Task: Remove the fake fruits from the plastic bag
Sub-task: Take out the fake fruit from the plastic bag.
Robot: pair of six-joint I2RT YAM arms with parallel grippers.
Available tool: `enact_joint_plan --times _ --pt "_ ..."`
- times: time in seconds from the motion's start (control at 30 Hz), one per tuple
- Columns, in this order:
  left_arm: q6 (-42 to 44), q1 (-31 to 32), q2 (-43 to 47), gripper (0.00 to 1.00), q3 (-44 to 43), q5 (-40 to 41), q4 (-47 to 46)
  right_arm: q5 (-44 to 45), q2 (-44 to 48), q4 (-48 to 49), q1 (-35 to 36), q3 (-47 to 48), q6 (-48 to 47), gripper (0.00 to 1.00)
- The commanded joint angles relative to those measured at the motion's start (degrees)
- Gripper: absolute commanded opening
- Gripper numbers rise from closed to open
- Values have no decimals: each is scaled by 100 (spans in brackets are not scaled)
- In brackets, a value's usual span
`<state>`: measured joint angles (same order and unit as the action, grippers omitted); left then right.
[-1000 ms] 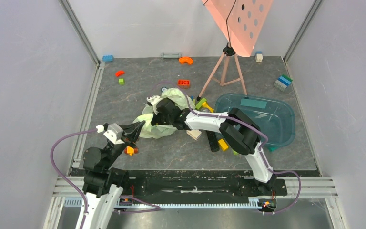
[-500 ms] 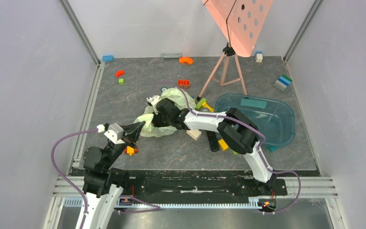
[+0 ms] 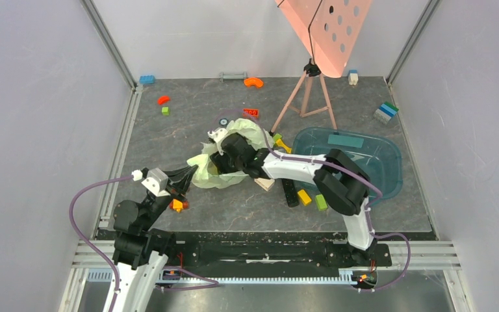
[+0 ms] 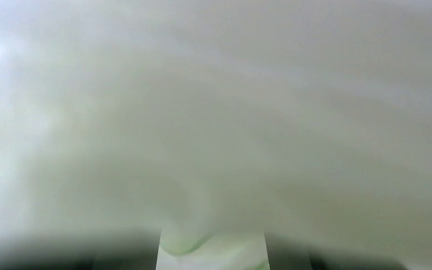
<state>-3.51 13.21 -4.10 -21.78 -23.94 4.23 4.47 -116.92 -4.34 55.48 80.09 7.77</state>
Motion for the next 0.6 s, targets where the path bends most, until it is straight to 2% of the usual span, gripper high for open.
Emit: enact_joint_plan --times 0.0,0.57 --pt "215 -20 55 2 -10 131 -18 -59 947 234 -19 -140 -61 47" --pt "224 -20 90 2 -10 295 34 -268 2947 246 -24 -1173 31 47"
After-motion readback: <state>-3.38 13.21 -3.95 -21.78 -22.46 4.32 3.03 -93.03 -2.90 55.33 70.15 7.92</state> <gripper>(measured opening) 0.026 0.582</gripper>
